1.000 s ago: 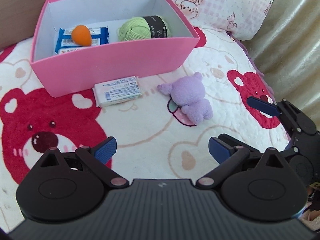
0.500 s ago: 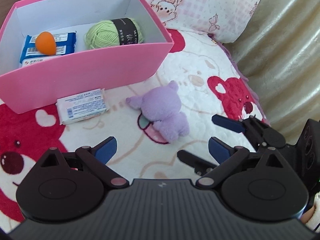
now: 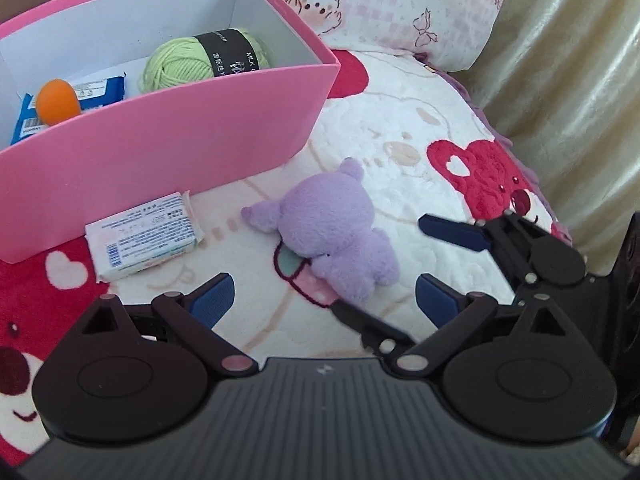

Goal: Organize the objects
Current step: 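Move the left gripper toward the purple plush toy, then lower the left gripper and close it on the purple plush toy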

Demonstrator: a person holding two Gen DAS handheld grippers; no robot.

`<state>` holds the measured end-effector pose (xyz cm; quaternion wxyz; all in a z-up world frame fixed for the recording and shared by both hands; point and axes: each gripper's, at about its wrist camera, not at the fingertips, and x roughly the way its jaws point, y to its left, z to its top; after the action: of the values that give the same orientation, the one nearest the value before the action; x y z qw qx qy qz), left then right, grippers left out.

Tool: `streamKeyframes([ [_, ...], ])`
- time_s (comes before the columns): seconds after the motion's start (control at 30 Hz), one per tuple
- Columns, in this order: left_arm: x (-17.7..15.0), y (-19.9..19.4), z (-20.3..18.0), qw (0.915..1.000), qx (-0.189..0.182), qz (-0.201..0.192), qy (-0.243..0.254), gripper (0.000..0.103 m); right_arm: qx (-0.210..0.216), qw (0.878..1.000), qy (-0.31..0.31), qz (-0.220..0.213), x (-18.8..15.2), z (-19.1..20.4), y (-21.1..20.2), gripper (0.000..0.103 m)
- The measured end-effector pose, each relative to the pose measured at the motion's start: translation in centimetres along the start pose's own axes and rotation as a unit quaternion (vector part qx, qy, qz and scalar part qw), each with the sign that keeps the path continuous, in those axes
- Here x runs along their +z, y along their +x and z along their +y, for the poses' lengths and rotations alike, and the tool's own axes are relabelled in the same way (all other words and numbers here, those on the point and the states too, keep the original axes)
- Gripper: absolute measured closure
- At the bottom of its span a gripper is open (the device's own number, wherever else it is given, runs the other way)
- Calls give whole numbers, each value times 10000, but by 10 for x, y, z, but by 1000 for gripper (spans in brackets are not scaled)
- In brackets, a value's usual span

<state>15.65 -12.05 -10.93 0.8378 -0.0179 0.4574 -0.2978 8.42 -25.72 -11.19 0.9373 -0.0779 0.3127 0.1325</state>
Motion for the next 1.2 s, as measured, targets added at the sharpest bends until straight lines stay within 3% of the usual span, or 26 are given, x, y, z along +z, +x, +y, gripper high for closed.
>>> streamKeyframes([
  [0.2,2,10,-3,9999,-99,-106,17,9,205,9997,95,121,-4,-3,7,9],
  [0.4,5,25,2,9979,-454,-22,-453,36,310,9982,479,202,-4,-15,13,9],
  [0.53,6,32,8,9955,-634,47,-710,54,333,9987,374,69,-3,-15,11,11],
  [0.7,2,35,6,9953,-747,38,-609,58,422,9991,-82,-36,-7,-5,12,22],
  [0.87,4,40,10,9961,-652,141,-584,71,404,9992,15,-70,-8,-10,15,35],
  [1.2,0,48,24,9894,-858,190,-1157,71,569,9971,483,127,-12,-21,24,44],
])
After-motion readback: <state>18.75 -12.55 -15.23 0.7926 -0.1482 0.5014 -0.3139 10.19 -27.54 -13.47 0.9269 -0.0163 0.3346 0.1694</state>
